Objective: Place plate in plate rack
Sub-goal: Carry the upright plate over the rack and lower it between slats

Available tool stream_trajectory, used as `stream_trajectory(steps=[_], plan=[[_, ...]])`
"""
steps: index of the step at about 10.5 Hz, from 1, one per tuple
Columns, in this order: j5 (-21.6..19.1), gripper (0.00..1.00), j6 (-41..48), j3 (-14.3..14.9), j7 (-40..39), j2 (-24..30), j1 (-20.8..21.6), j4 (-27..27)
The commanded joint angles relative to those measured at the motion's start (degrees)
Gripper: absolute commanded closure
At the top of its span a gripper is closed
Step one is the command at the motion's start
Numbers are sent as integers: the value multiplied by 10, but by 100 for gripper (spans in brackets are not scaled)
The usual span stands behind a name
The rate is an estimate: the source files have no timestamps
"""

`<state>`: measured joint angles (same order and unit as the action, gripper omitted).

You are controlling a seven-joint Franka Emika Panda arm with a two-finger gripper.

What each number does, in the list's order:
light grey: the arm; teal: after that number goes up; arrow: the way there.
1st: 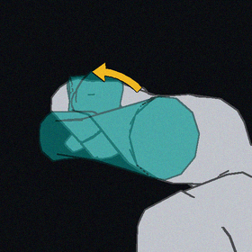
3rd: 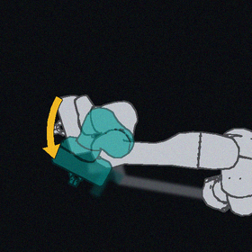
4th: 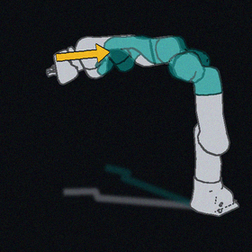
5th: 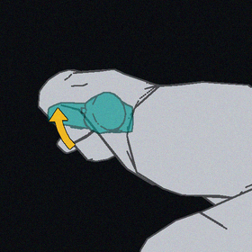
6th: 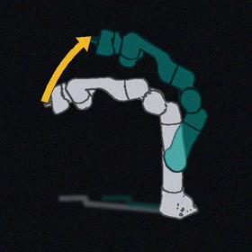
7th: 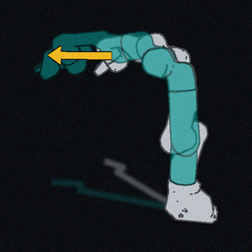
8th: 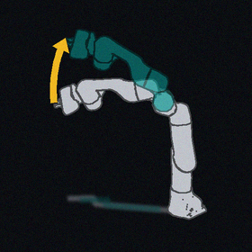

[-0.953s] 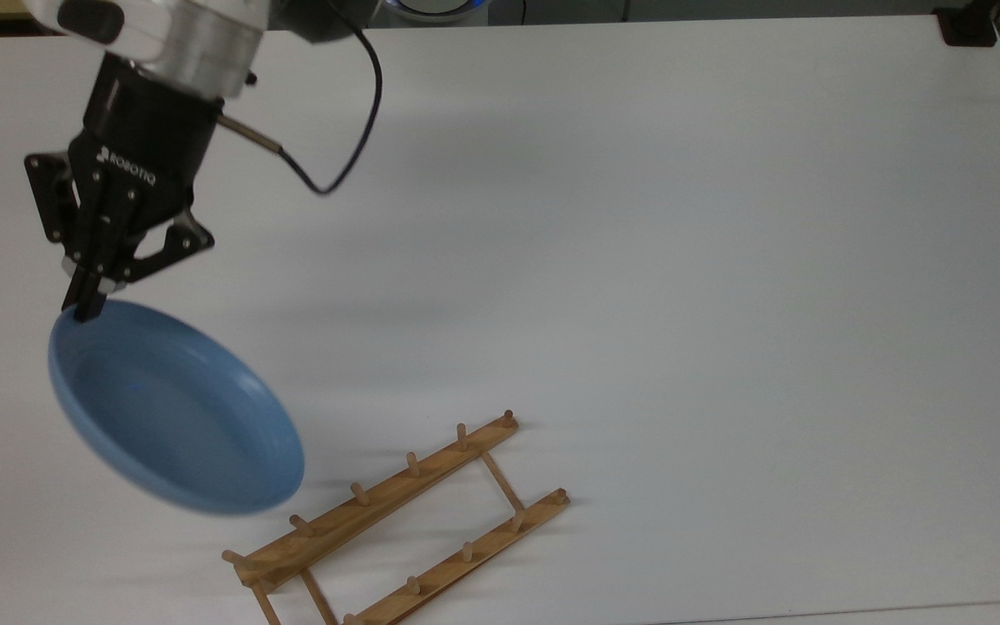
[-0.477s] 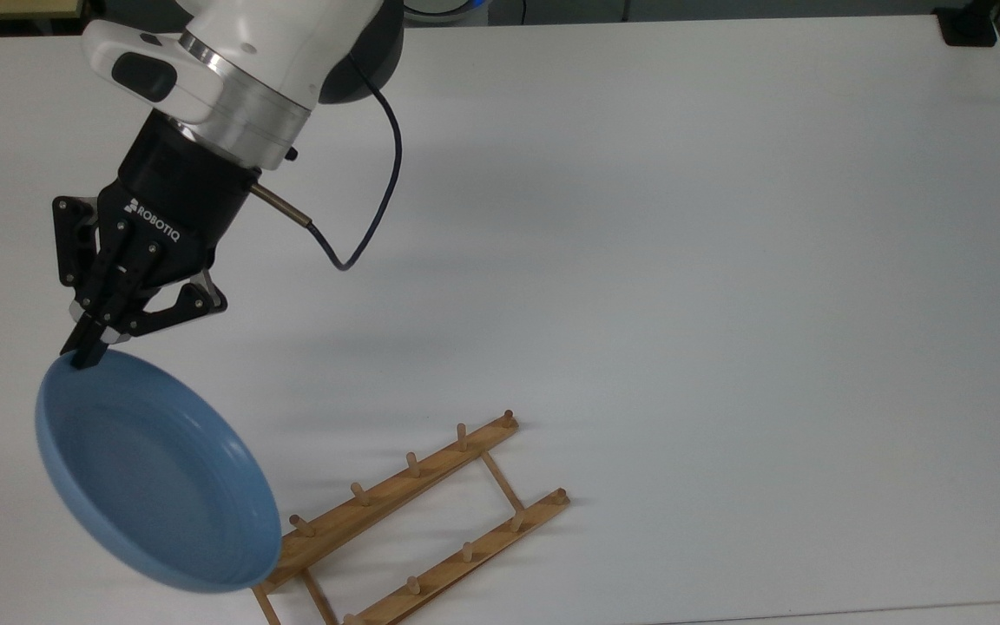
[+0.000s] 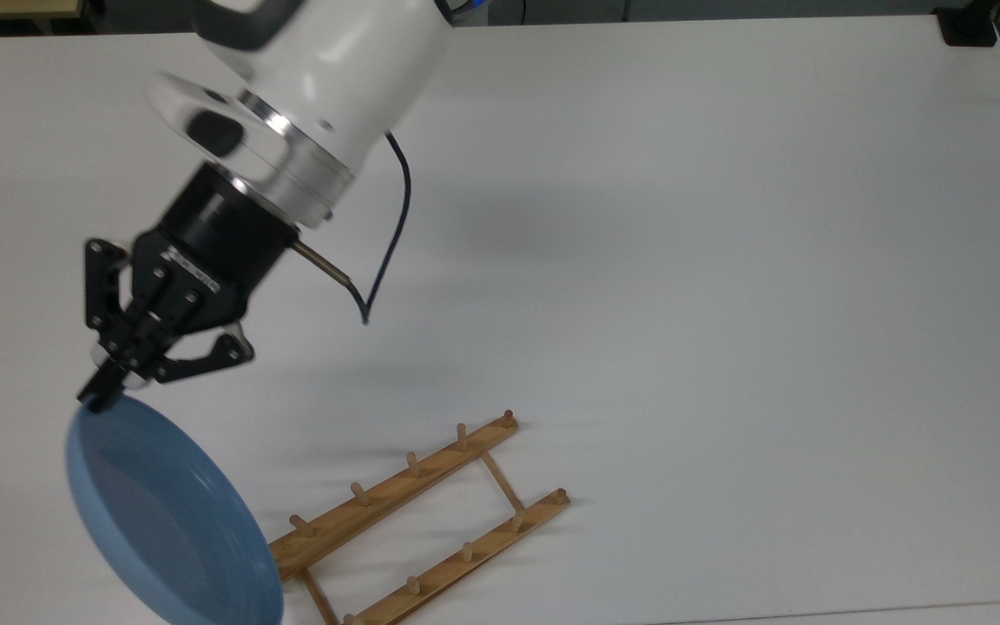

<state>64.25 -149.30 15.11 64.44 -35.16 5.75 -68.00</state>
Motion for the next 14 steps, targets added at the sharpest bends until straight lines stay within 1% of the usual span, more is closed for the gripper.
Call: stream_trajectory(steps=[1,4,6,8,11,13,14], plan=[[95,100,-7,13,68,-35,19,20],[184,100,-4,11,146,-49,25,19],[226,100,-1,9,177,-58,26,19],[230,100,3,8,183,-61,37,16],[246,100,9,8,190,-81,40,16],[247,98,10,7,191,-83,42,15],[246,72,10,7,191,-83,42,15]])
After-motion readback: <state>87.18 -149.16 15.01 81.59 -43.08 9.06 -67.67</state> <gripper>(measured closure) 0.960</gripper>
